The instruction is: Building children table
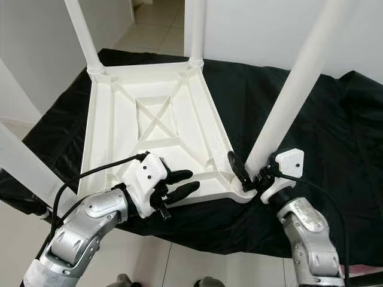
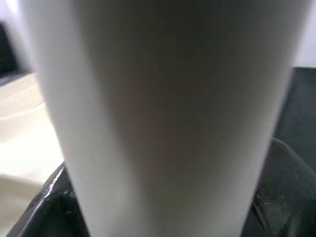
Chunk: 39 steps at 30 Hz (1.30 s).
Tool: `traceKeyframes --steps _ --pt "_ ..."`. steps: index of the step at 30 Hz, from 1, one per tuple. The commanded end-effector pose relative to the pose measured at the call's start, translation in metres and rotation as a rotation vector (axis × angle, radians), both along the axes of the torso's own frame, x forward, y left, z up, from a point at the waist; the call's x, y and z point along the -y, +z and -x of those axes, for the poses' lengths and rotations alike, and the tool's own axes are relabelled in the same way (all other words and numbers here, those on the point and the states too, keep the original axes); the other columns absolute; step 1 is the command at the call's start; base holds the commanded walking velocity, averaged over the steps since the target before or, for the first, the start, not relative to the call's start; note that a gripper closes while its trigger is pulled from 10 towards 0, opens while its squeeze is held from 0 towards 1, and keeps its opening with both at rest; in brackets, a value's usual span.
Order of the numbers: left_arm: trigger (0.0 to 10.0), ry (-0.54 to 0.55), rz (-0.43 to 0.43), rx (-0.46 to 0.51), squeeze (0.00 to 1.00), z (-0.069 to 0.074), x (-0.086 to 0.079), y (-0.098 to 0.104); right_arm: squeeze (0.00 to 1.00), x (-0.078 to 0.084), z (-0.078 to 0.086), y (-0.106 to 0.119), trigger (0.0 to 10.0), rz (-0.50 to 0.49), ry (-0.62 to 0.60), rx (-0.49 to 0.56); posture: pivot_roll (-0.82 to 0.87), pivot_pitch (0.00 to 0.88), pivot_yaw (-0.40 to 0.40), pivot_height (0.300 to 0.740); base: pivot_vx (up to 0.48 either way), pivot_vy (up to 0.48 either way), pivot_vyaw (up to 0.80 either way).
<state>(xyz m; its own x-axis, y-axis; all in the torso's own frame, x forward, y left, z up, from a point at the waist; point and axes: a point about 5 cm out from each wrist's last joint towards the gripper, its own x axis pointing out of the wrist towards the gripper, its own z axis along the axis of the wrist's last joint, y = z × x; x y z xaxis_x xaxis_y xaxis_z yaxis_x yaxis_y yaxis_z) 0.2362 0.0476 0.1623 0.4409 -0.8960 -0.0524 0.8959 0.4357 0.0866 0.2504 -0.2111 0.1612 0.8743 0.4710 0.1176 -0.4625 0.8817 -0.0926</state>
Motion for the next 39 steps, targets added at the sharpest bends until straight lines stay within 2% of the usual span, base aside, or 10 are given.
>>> traceKeyframes --steps 1,8,14,26,28,29,30,37,38,39 --pt "10.0 -0.003 0.016 -0.076 0.00 -0.002 0.002 0.000 0.00 -0.003 -0.006 -0.010 10.0 0.044 0.071 -0.055 -0.07 0.044 -0.025 0.740 0.000 0.000 0.00" --pt "10.0 0.008 -0.004 -0.085 0.00 -0.007 0.003 -0.003 0.00 -0.010 -0.018 -0.018 10.0 0.016 0.117 -0.083 -0.06 0.046 -0.025 0.740 0.000 0.000 0.00" --pt "10.0 -0.002 -0.010 -0.072 0.00 -0.002 0.003 -0.002 0.00 -0.043 -0.035 -0.025 10.0 -0.089 0.171 -0.082 -0.04 0.045 -0.025 0.740 0.000 0.000 0.00" --pt "10.0 -0.033 -0.065 -0.023 0.00 -0.003 0.001 -0.002 0.00 -0.005 -0.019 -0.024 10.0 -0.011 0.130 -0.065 -0.06 0.054 -0.004 0.740 0.000 0.000 0.00" --pt "10.0 -0.038 -0.069 -0.029 0.00 -0.003 0.001 -0.003 0.00 -0.002 -0.019 -0.023 9.4 0.000 0.130 -0.060 -0.07 0.051 0.006 0.740 0.000 0.000 0.00" --pt "10.0 -0.043 -0.069 -0.035 0.00 -0.003 0.001 -0.003 0.00 -0.001 -0.020 -0.023 6.9 0.007 0.132 -0.057 -0.07 0.051 0.006 0.740 0.000 0.000 0.00" --pt "10.0 -0.043 -0.069 -0.033 0.00 -0.003 0.001 -0.003 0.00 0.000 -0.020 -0.023 0.0 0.020 0.138 -0.053 -0.07 0.052 0.009 0.740 0.000 0.000 0.00" --pt "10.0 -0.043 -0.064 -0.015 0.00 -0.006 0.001 -0.004 0.00 -0.004 -0.029 -0.016 0.0 0.034 0.141 -0.019 -0.07 0.042 0.006 0.740 0.000 0.000 0.00" --pt "10.0 -0.044 -0.028 -0.036 0.03 -0.009 0.004 -0.004 0.00 -0.006 -0.033 -0.016 1.8 0.011 0.097 -0.018 -0.08 0.037 0.006 0.740 0.000 0.000 0.00" --pt "10.0 -0.044 -0.028 -0.036 0.03 -0.009 0.004 -0.004 0.00 -0.006 -0.033 -0.016 1.8 0.011 0.097 -0.018 -0.08 0.037 0.006 0.740 0.000 0.000 0.00"
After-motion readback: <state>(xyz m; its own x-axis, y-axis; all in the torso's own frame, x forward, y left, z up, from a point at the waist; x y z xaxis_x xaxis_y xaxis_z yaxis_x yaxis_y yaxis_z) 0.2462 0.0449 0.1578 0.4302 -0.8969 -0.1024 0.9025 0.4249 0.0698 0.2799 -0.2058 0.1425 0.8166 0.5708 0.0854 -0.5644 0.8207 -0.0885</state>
